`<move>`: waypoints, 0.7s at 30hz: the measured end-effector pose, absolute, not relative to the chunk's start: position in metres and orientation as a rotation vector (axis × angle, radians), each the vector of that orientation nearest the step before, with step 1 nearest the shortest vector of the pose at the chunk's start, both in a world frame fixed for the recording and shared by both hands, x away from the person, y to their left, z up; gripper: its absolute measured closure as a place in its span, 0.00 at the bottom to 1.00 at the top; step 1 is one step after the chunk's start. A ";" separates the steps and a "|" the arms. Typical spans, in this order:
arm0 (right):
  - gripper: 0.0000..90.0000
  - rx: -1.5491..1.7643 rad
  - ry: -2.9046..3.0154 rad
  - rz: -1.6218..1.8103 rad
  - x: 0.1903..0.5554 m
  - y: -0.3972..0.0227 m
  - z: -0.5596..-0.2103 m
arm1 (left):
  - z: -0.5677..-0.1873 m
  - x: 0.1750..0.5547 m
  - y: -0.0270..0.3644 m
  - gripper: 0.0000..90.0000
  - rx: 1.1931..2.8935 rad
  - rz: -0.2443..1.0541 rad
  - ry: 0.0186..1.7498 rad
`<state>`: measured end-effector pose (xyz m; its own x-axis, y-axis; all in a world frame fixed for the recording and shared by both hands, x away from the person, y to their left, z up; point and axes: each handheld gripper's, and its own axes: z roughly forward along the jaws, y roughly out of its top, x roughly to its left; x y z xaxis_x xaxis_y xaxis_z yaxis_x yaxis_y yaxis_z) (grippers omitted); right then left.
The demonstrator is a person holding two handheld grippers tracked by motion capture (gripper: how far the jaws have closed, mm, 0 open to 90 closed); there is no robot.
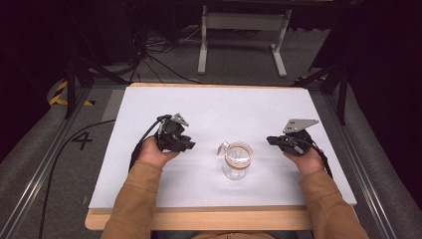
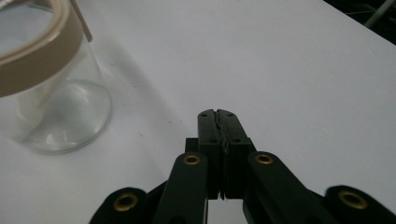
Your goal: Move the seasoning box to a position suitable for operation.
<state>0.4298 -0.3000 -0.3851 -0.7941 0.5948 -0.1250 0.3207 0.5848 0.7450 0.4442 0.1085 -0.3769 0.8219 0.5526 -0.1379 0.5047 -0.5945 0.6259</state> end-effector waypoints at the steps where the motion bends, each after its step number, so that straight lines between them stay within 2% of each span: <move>1: 0.99 0.739 2.459 1.070 0.428 -0.301 -0.384 | -0.376 0.444 0.109 0.80 2.325 0.076 0.765; 13: 0.99 0.732 2.482 1.195 0.427 -0.307 -0.387 | -0.364 0.431 0.096 0.99 2.264 0.054 0.690; 21: 0.99 0.734 2.481 1.223 0.426 -0.307 -0.391 | -0.376 0.423 0.059 1.00 2.378 0.030 0.631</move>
<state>0.4264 -0.3067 -0.3908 -0.8323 0.5538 -0.0242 0.3180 0.5128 0.7974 0.4232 0.0593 -0.3765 0.8830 0.4480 -0.1401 0.4324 -0.6603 0.6141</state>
